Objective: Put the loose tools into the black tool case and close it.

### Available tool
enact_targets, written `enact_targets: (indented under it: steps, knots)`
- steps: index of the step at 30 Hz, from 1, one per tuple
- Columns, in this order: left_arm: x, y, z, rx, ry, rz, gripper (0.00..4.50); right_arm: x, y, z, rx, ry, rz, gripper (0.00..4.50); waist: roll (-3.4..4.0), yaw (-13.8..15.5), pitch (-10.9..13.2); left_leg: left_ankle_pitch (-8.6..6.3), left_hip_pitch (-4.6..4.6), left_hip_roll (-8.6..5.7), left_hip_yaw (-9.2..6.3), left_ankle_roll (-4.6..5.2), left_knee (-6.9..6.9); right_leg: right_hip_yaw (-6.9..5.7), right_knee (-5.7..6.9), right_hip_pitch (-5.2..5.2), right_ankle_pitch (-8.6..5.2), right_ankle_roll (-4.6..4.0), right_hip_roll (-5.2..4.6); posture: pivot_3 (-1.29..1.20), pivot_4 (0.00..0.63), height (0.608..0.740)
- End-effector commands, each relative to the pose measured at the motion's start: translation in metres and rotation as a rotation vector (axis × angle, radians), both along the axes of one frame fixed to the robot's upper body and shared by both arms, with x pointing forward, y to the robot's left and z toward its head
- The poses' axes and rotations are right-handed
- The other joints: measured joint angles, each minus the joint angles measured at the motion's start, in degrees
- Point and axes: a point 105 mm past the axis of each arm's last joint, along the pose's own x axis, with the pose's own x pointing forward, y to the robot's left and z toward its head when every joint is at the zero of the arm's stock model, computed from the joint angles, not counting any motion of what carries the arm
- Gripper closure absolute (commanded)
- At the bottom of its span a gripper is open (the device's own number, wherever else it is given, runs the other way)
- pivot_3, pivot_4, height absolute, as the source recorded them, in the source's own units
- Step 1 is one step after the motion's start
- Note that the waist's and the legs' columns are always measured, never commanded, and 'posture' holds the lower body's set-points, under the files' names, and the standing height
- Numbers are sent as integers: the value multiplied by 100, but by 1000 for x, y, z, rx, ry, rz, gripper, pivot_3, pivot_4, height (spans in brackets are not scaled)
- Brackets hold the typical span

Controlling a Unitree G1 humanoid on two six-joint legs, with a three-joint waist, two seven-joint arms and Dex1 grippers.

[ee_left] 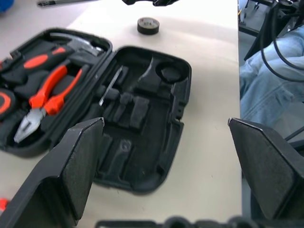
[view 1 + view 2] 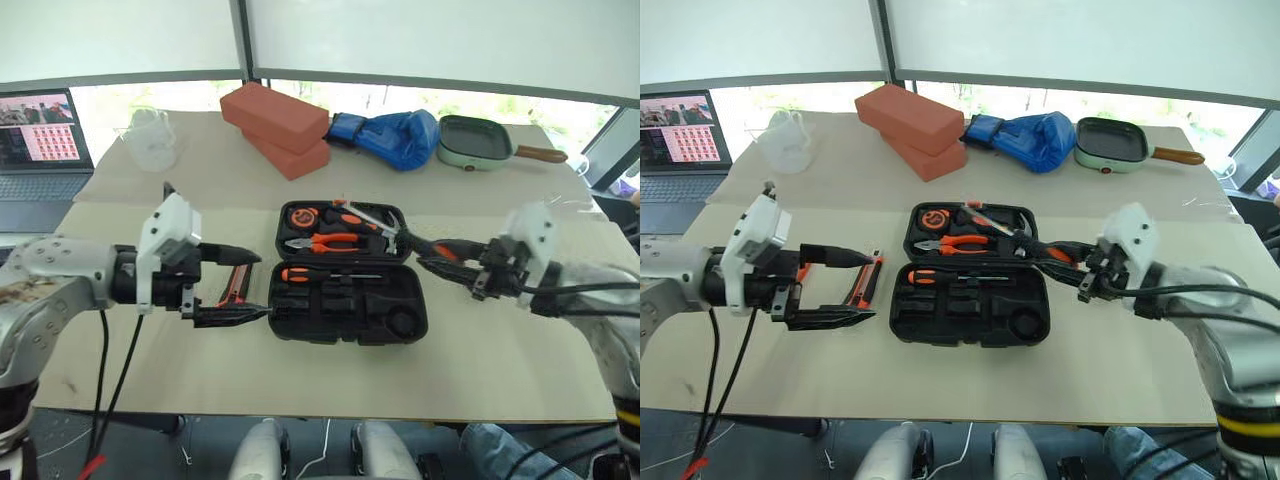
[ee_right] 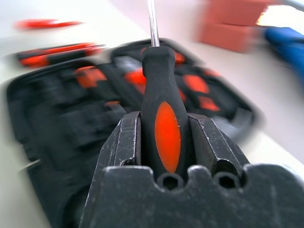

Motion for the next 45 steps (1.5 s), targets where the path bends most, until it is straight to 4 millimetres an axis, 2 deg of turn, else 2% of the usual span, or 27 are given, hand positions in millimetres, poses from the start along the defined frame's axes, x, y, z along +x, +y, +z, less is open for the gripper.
enact_targets:
  steps: [1,7,11,17,20,28,30,33,37,38,41,42,43,45]
  knots:
    - [-9,2,7,19,-25,-14,0,6,13,-5,-103,-10,187,3463,-4,3,5,0,0,0,-1,0,0,-1,1,0,0,0,0,0,150,738]
    - [-11,4,4,26,-25,-1,0,24,21,-35,-254,-3,311,3463,-3,34,9,0,-13,-2,1,0,0,-4,2,-13,0,0,-3,0,150,738]
    - [-8,4,7,21,-37,13,0,32,26,-49,-303,-17,332,3463,-2,12,10,2,-55,-5,5,-4,6,-1,17,-64,2,-1,-4,0,150,738]
    - [-7,3,7,22,-46,12,0,44,23,-56,-308,-16,299,3463,0,6,12,3,-55,-3,7,-5,5,0,24,-69,4,-3,-3,0,150,738]
    - [-5,2,7,20,-52,8,0,49,16,-58,-292,6,262,3463,1,5,12,3,-55,-3,7,-5,5,-1,24,-68,4,-4,-2,0,150,738]
    - [-3,0,7,19,-63,-1,0,43,11,-73,-299,62,261,3463,1,5,12,3,-54,-3,7,-5,4,-1,24,-68,4,-4,-2,0,150,738]
    - [-2,0,7,20,-66,-3,0,42,10,-74,-306,64,268,2455,1,6,12,3,-54,-3,7,-5,4,-1,24,-67,4,-4,-2,0,150,738]
    - [-1,1,7,22,-68,-5,0,41,13,-67,-289,54,278,1676,1,7,12,3,-53,-3,7,-5,5,-1,24,-66,4,-4,-2,0,150,738]
    - [1,2,7,23,-71,-4,0,40,29,-37,-202,-1,300,274,2,6,12,3,-54,-3,8,-6,5,-1,26,-68,4,-4,-2,0,150,738]
    - [1,2,7,22,-72,-5,0,39,33,-33,-183,-7,304,67,2,7,12,3,-53,-3,8,-6,5,-1,27,-68,4,-4,-2,0,150,738]
    - [2,1,7,22,-77,-7,0,37,42,-32,-145,1,307,67,2,-1,12,3,-53,-2,7,-6,4,-1,28,-69,4,-4,-1,0,150,738]
    - [2,1,7,22,-78,-7,0,36,44,-33,-137,7,305,554,2,2,12,3,-53,-1,7,-6,4,-1,28,-69,4,-5,0,0,150,738]
    - [3,0,7,22,-80,-8,0,35,46,-36,-137,13,308,767,2,2,12,3,-53,-1,7,-6,4,-2,28,-69,4,-5,0,0,150,738]
    - [3,0,6,23,-81,-9,0,34,49,-43,-143,19,309,1486,2,3,12,3,-53,-2,7,-6,4,-1,28,-68,4,-5,-1,0,150,738]
